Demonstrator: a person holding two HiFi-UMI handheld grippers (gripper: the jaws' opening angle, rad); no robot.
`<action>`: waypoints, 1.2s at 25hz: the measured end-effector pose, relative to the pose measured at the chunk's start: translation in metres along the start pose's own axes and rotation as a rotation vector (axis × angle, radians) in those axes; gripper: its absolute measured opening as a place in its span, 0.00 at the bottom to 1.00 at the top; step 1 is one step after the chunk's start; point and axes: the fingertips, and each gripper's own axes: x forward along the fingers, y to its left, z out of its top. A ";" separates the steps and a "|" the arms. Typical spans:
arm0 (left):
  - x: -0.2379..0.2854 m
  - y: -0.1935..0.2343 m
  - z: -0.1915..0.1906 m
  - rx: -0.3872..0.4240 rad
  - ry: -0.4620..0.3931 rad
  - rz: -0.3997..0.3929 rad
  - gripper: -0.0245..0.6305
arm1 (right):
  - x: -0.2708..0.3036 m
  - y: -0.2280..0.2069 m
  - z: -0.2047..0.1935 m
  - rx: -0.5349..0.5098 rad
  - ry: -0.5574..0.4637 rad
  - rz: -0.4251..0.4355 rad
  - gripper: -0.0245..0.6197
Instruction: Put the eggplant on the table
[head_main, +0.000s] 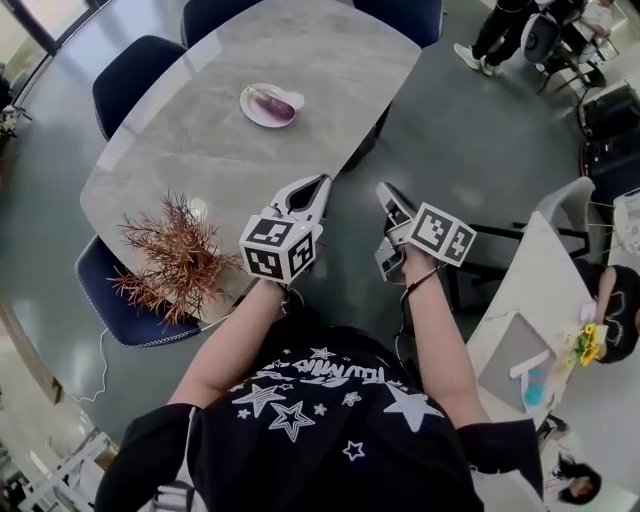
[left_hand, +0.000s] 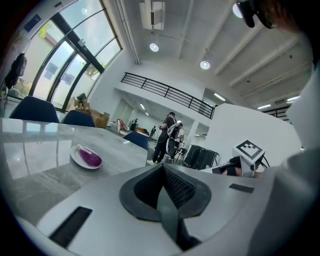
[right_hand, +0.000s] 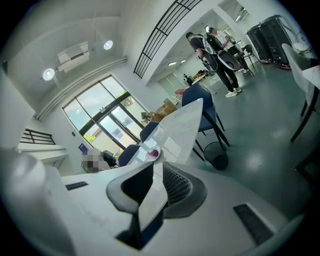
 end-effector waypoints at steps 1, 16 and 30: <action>0.003 -0.009 -0.003 0.005 0.005 -0.007 0.05 | -0.009 -0.004 0.000 0.002 -0.006 0.003 0.13; -0.002 -0.170 -0.055 0.123 0.071 -0.123 0.05 | -0.184 -0.042 -0.021 -0.080 -0.099 -0.009 0.13; -0.083 -0.207 -0.076 0.181 0.006 0.014 0.05 | -0.225 -0.020 -0.070 -0.175 -0.043 0.097 0.09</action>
